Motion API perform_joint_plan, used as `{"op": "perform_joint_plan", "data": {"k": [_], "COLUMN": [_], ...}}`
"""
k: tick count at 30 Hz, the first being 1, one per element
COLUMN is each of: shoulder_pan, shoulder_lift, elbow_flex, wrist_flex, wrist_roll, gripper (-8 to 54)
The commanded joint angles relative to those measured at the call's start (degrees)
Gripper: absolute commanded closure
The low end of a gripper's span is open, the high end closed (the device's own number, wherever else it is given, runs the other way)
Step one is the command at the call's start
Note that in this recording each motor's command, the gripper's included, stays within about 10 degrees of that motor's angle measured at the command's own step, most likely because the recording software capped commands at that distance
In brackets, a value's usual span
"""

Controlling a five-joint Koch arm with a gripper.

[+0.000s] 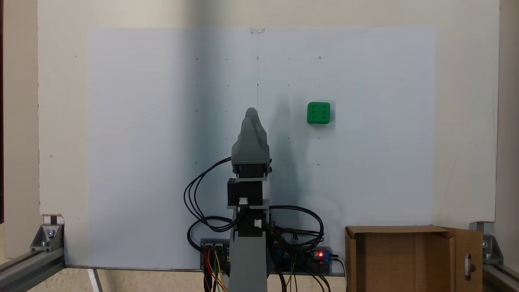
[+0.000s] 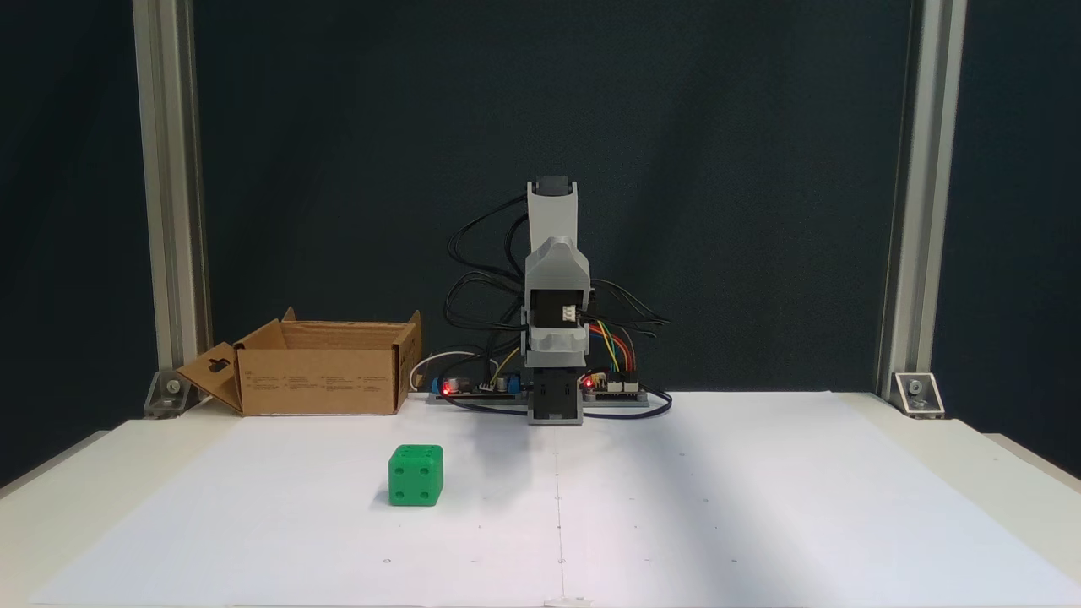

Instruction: Grasp a green dice and put it in the bin.

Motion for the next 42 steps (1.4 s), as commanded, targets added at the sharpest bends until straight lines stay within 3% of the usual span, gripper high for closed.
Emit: {"op": "perform_joint_plan", "data": {"k": [1, 36, 42], "shoulder_pan": [2.99, 2.72, 3.25], "shoulder_lift": [6.15, 5.98, 5.89], "elbow_flex": [10.0, 10.0, 10.0], "wrist_flex": [-10.09, -14.33, -2.2], "wrist_roll": [-4.75, -4.92, -4.39], "gripper": [0.4, 1.1, 1.7]}}
